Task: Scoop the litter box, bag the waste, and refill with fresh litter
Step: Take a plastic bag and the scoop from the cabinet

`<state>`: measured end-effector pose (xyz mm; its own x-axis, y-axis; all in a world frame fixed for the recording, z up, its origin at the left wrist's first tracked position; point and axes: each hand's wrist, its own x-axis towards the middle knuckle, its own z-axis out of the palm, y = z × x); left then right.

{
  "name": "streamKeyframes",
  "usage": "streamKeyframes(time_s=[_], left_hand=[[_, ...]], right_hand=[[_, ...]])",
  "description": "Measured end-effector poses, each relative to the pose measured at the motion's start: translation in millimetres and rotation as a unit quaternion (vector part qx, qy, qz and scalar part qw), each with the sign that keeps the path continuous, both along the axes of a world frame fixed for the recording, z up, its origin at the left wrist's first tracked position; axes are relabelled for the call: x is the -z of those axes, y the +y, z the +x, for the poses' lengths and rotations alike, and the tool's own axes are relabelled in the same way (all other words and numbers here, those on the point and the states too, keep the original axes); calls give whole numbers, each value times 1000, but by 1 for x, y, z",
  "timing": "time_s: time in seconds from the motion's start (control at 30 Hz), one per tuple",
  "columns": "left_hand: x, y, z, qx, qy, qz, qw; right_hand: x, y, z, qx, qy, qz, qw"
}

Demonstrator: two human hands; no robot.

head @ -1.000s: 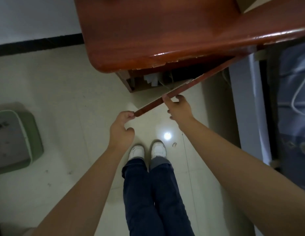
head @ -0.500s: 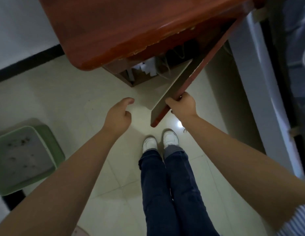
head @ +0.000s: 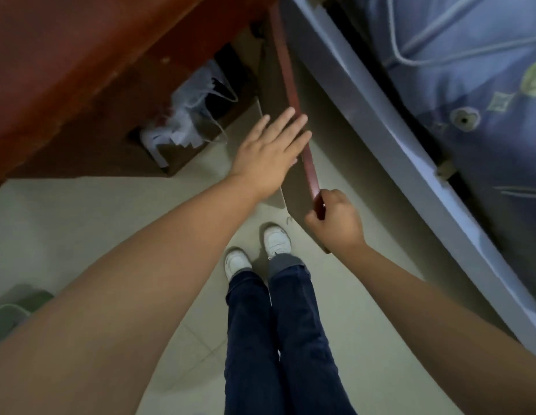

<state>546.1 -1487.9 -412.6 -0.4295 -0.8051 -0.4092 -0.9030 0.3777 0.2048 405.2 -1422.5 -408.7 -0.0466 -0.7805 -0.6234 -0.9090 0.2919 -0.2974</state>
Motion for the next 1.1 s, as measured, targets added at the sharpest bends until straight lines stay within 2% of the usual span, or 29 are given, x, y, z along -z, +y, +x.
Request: streamKeyframes(time_s=[0.1, 0.27, 0.4, 0.47, 0.57, 0.63, 0.77, 0.87, 0.97, 1.1], left_hand=[[7, -9, -28, 45, -19, 23, 999], [12, -20, -68, -12, -17, 25, 999], [14, -37, -95, -22, -11, 12, 1000], [11, -48, -100, -20, -18, 11, 1000], [5, -52, -102, -27, -33, 11, 999], [1, -43, -94, -47, -41, 17, 998], [1, -4, -47, -150, -43, 29, 987], [0, 38, -1, -207, -89, 34, 974], [1, 78, 41, -271, -111, 32, 956], [2, 122, 75, -336, -156, 52, 927]], right_hand=[[1, -3, -31, -29, 37, -26, 999], [0, -15, -65, -5, 55, -46, 997], [-4, -38, -90, -13, 106, -39, 993], [-2, -50, -97, -30, 144, -35, 988], [-3, -60, -99, -81, 184, -84, 976], [-6, -59, -93, -109, 195, -33, 974], [-10, -57, -63, -204, 128, -53, 969], [-12, -55, -22, -289, 64, -15, 955], [-11, -47, 25, -370, 12, -19, 929], [-4, -37, 79, -437, -7, -50, 898]])
